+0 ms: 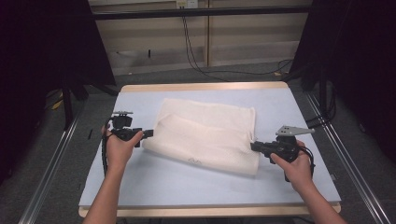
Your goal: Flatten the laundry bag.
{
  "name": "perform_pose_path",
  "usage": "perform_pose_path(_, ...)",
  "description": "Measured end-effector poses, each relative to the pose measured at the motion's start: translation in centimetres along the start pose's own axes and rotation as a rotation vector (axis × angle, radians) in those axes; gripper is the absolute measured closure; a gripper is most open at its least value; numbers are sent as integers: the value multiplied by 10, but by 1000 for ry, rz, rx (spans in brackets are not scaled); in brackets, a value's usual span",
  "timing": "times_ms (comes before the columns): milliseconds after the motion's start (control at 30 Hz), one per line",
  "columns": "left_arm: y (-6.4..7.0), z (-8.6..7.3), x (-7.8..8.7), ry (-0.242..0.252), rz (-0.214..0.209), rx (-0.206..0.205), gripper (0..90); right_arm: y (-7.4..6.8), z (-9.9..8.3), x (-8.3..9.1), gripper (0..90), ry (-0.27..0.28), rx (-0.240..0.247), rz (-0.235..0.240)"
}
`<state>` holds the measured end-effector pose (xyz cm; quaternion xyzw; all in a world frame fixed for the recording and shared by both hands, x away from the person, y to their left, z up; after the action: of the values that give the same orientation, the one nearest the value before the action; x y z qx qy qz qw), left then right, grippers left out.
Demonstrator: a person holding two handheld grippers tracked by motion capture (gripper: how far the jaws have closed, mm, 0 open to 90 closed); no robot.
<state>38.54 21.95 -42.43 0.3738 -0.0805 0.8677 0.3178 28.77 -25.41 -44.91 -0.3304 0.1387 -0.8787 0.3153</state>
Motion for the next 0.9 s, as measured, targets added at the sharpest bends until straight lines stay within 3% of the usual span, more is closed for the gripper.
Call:
perform_pose_path(167,27,11,-14,-21,-63,-78,371,-2,-3,-3,854,-11,-6,7)
perform_pose_path(233,32,12,-17,-21,-83,-85,373,-2,-3,-4,854,-13,-5,8)
perform_pose_path(267,38,14,-22,-15,-94,-88,372,-2,-3,-5,854,-16,-2,7)
perform_pose_path(300,48,17,-31,-36,-104,-131,372,-3,-3,-5,854,-15,-1,6)
perform_pose_path(333,54,18,-37,-44,-118,-144,367,-3,-3,-6,854,-16,-2,6)
perform_pose_path(400,58,20,-43,-51,-128,-154,353,-3,-3,-6,854,-16,-2,5)
perform_pose_path(433,65,22,-54,-66,-142,-157,368,-2,-3,-7,854,-17,0,5)
perform_pose_path(533,75,26,-69,-65,-140,-180,367,-2,-3,-8,854,-18,-6,3)
perform_pose_path(600,78,28,-73,-52,-132,-185,322,-1,-3,-8,853,-20,-7,3)
perform_pose_path(633,82,30,-82,-76,-110,-253,319,0,-4,-8,853,-20,-8,1)
perform_pose_path(700,85,29,-87,-76,-90,-260,313,2,-5,-8,853,-18,-10,3)
perform_pose_path(767,86,25,-102,-131,-98,-271,316,3,-6,-8,852,-17,-12,0)
perform_pose_path(800,86,25,-102,-131,-98,-271,326,3,-6,-8,852,-17,-12,0)
perform_pose_path(833,87,22,-106,-145,-97,-283,326,3,-6,-8,852,-16,-15,-3)
perform_pose_path(900,92,19,-108,-124,-58,-330,344,4,-8,-8,851,-11,-12,-7)
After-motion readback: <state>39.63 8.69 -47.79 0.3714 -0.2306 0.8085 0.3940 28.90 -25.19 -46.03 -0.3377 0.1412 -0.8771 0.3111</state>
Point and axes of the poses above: each handheld gripper's, and its own axes: x roughly backward along the jaws, z roughly out of its top, y roughly to its right, the point moved 1 cm from there along -x, roughly forward along the jaws, and after that the axes turned 14 degrees about -x, right-handed, at the moved point
